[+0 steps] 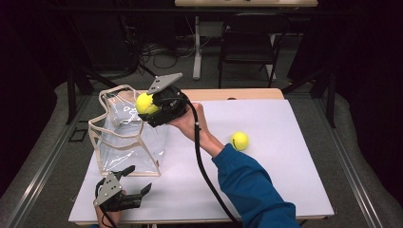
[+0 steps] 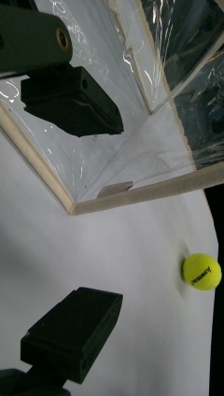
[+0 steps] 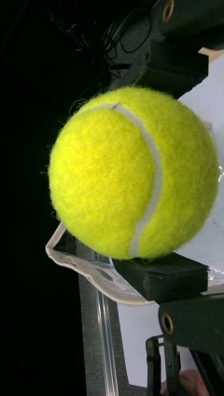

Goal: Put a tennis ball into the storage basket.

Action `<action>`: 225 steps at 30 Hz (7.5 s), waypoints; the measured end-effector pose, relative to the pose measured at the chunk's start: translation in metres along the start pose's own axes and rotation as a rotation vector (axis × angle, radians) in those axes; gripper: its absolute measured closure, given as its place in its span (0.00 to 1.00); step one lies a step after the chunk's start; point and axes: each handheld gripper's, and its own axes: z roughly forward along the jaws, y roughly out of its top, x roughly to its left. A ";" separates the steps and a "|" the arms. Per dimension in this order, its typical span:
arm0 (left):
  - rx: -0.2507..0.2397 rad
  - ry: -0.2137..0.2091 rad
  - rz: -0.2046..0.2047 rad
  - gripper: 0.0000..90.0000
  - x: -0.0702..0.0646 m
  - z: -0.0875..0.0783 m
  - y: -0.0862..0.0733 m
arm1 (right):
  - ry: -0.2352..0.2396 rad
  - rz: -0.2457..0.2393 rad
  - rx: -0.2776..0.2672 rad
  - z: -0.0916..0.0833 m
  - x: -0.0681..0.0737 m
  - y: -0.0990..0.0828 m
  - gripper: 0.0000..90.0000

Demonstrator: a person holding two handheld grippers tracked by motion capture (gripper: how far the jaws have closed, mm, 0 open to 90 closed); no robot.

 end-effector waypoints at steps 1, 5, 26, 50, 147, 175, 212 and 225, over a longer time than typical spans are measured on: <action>0.000 0.000 -0.001 0.18 0.000 0.000 0.000 | 0.000 0.000 0.001 0.000 0.001 0.001 0.29; 0.000 0.001 0.003 0.18 0.000 0.000 0.000 | 0.004 -0.007 0.007 0.002 0.002 0.003 0.29; -0.003 0.001 0.000 0.18 0.000 -0.001 0.000 | 0.014 -0.054 0.061 0.012 0.012 0.016 0.29; -0.006 -0.003 0.001 0.18 -0.001 -0.002 0.000 | 0.026 -0.078 0.103 0.035 0.022 0.027 0.29; 0.021 -0.018 0.006 0.18 -0.002 0.003 -0.001 | 0.012 0.067 0.169 -0.036 -0.002 -0.082 0.00; 0.025 -0.010 0.006 0.18 -0.003 0.002 -0.002 | -0.021 0.139 0.189 -0.061 0.003 -0.156 0.00; 0.015 -0.009 0.006 0.18 -0.003 -0.001 -0.002 | -0.056 0.252 0.218 -0.093 0.020 -0.237 0.00; 0.020 -0.010 0.015 0.18 -0.004 0.000 -0.001 | -0.080 0.267 0.241 -0.100 0.019 -0.251 0.00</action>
